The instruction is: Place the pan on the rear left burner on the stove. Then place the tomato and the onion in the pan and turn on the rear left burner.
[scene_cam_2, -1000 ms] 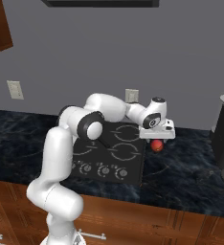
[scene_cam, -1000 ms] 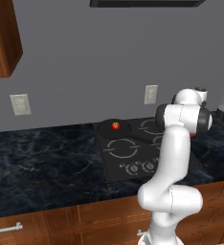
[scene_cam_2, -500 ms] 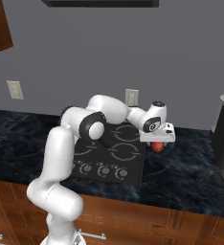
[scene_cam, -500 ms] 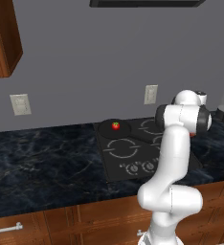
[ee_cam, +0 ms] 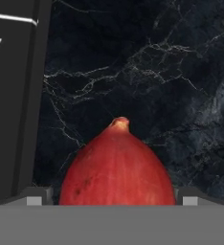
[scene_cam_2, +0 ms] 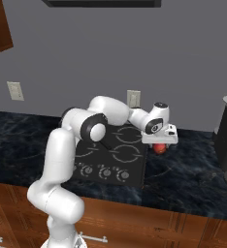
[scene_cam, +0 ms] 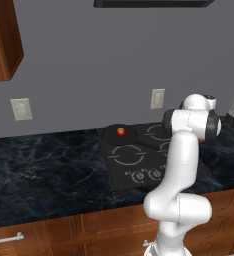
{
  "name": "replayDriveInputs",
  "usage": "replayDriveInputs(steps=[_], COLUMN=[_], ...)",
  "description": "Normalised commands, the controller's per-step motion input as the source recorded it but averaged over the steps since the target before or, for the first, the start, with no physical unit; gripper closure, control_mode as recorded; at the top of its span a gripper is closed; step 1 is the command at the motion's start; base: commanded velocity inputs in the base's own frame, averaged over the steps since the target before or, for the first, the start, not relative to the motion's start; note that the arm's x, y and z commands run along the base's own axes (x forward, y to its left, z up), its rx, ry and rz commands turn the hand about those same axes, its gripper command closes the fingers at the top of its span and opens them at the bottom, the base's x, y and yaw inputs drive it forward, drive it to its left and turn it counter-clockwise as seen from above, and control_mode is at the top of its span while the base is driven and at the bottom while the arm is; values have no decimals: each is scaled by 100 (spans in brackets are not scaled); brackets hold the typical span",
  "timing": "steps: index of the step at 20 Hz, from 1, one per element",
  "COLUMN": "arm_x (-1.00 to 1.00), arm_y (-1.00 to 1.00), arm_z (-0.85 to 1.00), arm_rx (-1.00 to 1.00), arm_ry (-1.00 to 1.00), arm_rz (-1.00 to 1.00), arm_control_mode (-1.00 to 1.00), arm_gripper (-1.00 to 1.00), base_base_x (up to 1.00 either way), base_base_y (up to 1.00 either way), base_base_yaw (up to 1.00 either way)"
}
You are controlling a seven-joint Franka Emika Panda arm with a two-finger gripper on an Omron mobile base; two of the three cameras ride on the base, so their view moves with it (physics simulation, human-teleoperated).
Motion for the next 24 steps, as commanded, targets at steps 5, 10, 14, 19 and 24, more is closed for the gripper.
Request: replayDriveInputs(steps=[5, 10, 14, 19, 24], arm_x=[0, 0, 0, -19, -60], arm_y=[0, 0, 14, 41, 56], arm_z=[-1, 3, 43, 58, 63], arm_rx=[0, 0, -1, 0, 0], arm_ry=[0, 0, 0, 0, 0], arm_rz=[0, 0, 0, 0, 0], arm_control_mode=[-100, -100, -100, -100, -100], arm_gripper=[100, 100, 100, 100, 100], base_base_x=[0, 0, 0, 0, 0], base_base_y=[0, 0, 0, 0, 0], base_base_yaw=[0, 0, 0, 0, 0])
